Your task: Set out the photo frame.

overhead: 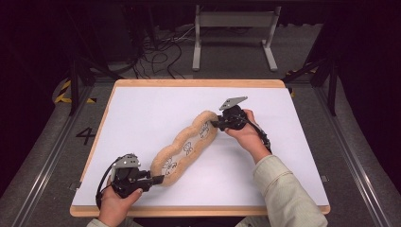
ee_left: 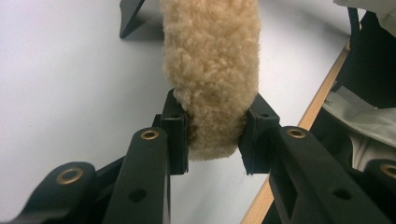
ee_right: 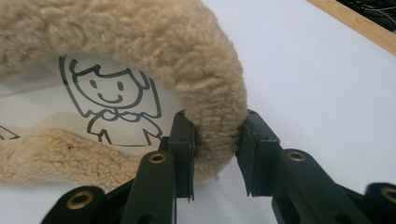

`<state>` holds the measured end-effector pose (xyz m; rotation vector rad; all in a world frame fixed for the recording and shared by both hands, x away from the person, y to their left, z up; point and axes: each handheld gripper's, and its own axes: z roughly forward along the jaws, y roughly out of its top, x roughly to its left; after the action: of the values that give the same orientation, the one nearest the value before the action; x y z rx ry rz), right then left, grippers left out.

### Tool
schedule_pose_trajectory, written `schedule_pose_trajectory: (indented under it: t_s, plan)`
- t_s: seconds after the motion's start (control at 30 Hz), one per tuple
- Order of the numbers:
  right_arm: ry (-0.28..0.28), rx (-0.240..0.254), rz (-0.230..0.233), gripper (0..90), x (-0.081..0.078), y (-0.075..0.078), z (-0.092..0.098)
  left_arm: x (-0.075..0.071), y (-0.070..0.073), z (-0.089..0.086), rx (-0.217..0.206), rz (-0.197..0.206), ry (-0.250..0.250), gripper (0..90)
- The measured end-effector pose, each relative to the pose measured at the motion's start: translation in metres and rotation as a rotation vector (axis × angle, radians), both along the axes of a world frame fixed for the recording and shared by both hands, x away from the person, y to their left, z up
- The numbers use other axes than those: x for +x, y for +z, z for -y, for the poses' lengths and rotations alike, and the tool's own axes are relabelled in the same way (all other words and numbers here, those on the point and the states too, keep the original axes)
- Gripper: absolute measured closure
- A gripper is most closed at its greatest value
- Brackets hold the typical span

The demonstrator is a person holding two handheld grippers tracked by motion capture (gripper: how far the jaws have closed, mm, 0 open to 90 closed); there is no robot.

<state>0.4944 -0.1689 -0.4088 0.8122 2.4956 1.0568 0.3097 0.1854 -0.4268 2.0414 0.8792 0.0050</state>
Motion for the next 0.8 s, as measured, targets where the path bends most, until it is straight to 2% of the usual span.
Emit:
schedule_pose_trajectory:
  t_s: [0.17, 0.33, 0.37, 0.47, 0.63, 0.7, 0.8]
  plan:
    - [0.004, -0.01, 0.002, 70.5, -0.003, 0.003, 0.003, -0.001, 0.001, 0.002, 0.007, 0.007, -0.001, 67.9]
    - [0.007, 0.002, 0.033, 70.0, -0.013, 0.015, 0.014, -0.001, 0.008, 0.005, 0.027, 0.054, -0.002, 68.0]
    - [0.016, -0.002, 0.039, 69.8, -0.02, 0.02, 0.025, 0.0, 0.009, 0.006, 0.026, 0.055, -0.006, 68.0]
    - [0.016, -0.012, 0.047, 69.7, -0.029, 0.025, 0.036, 0.003, 0.013, 0.011, 0.046, 0.087, -0.014, 67.9]
    - [0.007, -0.013, 0.053, 69.7, -0.046, 0.034, 0.055, 0.01, 0.017, 0.013, 0.049, 0.106, -0.017, 67.6]
    - [0.0, -0.031, 0.066, 69.8, -0.053, 0.038, 0.06, 0.013, 0.019, 0.015, 0.067, 0.126, -0.021, 67.5]
    - [-0.014, -0.059, 0.074, 69.8, -0.062, 0.042, 0.066, 0.019, 0.022, 0.016, 0.072, 0.148, -0.019, 67.3]
